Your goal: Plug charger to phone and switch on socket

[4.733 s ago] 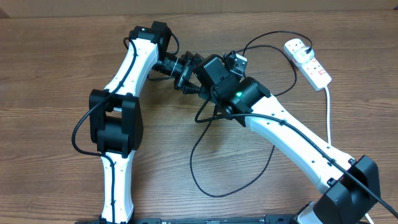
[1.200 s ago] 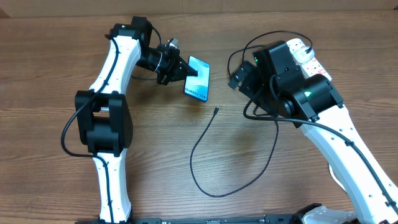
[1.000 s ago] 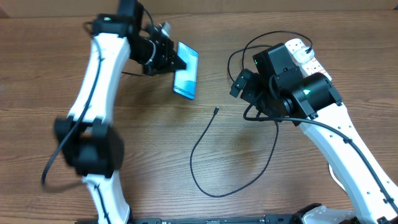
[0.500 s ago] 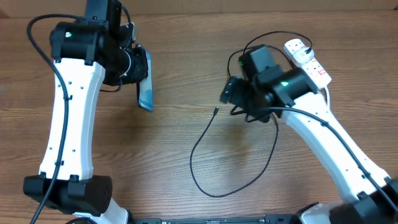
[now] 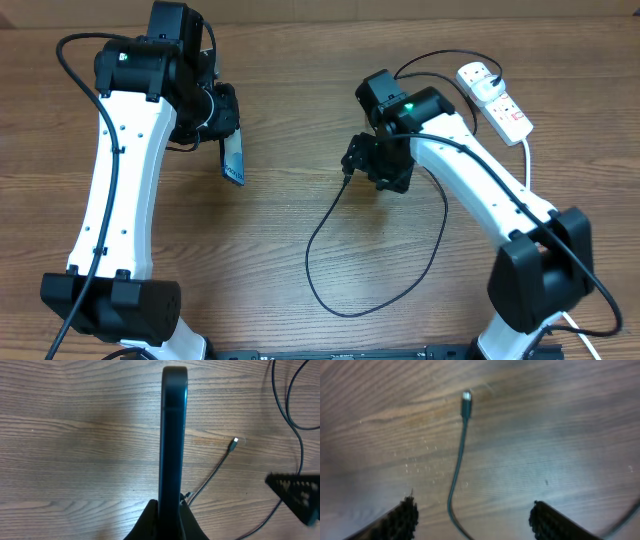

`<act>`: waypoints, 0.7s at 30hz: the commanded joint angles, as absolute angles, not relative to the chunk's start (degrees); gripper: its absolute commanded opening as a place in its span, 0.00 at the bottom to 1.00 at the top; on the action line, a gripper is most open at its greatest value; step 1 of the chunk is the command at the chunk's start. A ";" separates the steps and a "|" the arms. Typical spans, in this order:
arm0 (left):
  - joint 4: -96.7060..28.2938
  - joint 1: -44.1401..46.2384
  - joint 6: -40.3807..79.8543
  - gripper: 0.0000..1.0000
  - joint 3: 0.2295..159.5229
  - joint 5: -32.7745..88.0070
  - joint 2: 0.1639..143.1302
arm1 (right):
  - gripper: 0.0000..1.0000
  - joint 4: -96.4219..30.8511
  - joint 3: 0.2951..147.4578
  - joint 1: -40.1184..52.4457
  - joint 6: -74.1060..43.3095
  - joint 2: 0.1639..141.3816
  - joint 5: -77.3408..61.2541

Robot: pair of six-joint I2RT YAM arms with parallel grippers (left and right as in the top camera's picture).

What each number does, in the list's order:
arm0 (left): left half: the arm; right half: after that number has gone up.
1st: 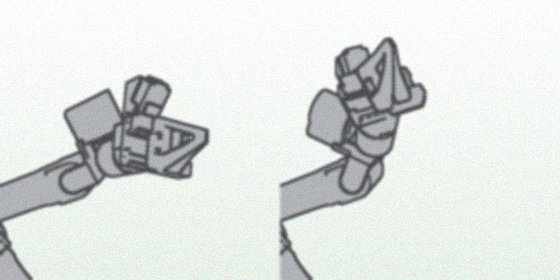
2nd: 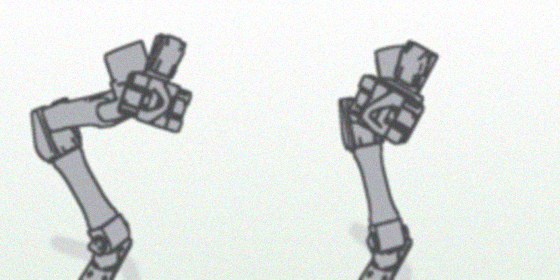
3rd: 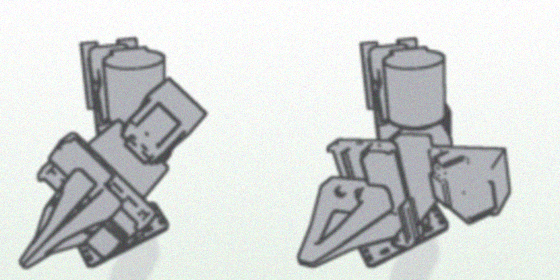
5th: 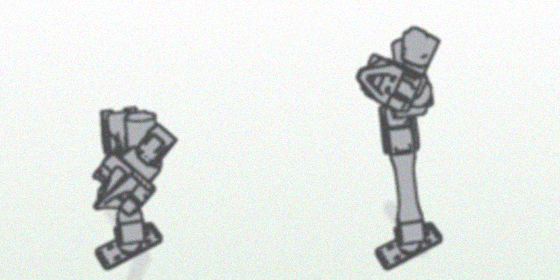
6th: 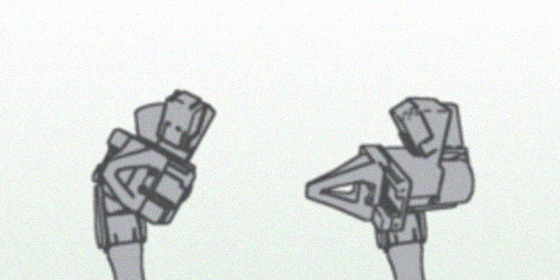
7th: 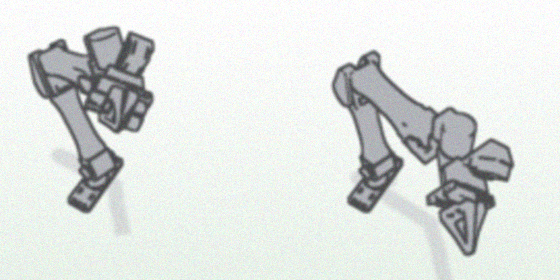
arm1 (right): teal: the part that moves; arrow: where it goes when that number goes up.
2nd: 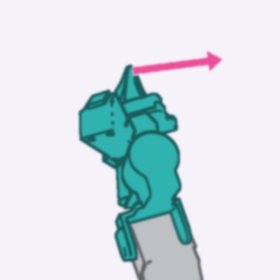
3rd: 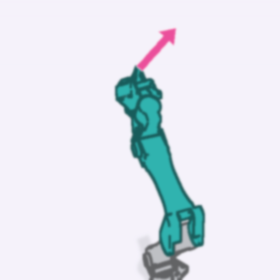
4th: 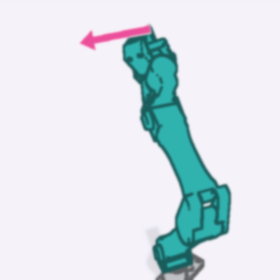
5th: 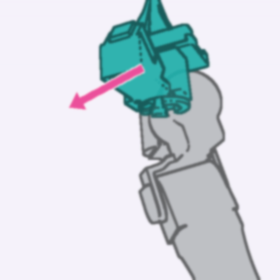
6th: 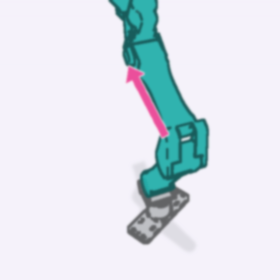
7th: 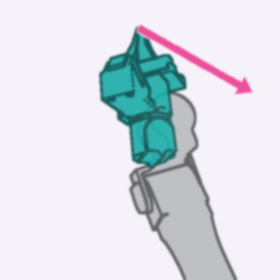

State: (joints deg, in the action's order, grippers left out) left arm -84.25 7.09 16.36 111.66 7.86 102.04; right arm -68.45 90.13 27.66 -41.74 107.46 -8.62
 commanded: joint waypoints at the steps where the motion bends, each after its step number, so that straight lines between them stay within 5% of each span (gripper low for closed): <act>1: -84.38 7.31 16.97 0.04 111.74 7.51 102.00 | 0.60 -66.22 91.90 29.26 -46.54 110.76 -3.36; 7: -84.82 7.31 16.95 0.04 111.74 7.49 102.00 | 0.43 -60.75 91.90 31.42 -50.92 116.57 0.34; 21: -84.58 7.31 16.97 0.04 111.74 7.49 102.00 | 0.38 -58.28 91.83 34.15 -54.50 122.43 3.36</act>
State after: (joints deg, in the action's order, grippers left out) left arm -84.82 7.09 16.36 111.63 7.84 102.04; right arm -58.28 90.43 33.74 -53.60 121.05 2.35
